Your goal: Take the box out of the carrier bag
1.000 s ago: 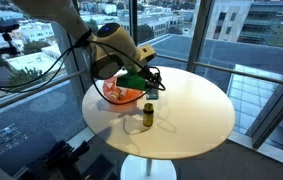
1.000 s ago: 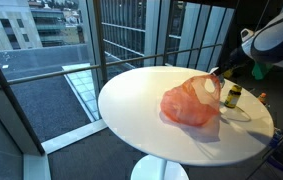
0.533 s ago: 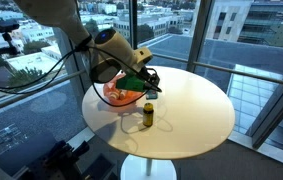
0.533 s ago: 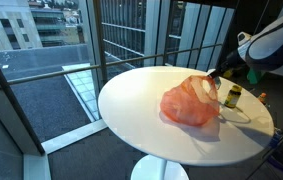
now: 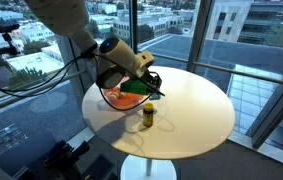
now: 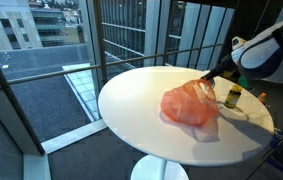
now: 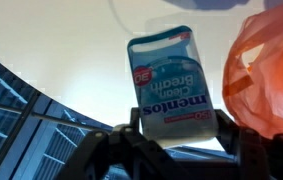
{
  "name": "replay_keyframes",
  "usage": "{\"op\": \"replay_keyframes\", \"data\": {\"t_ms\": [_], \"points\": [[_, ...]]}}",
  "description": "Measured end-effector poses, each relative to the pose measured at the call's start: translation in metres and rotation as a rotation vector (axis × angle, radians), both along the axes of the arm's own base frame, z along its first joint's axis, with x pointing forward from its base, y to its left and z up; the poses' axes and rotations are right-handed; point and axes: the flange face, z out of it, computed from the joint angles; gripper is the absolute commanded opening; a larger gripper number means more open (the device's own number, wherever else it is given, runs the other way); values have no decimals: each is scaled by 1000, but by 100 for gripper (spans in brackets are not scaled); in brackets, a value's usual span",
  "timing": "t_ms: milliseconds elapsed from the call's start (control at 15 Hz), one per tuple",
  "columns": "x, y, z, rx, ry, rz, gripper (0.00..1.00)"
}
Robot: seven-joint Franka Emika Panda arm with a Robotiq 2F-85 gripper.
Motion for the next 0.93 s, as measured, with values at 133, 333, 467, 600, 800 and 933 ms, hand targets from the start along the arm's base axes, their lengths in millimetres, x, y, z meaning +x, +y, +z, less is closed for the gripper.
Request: {"op": "replay_keyframes", "data": {"t_ms": [133,333,467,600,800,933], "points": [[8,-6,2,9,-14,-1,47],[17,-10,2,34,-28,-2,47],[21,-13,3,48,-36,0,47],[23,-19,5,58,-44,-6,47],[23,-32,8,69,-55,-21,47],[23,-42,9,76,-59,-34,47]]}}
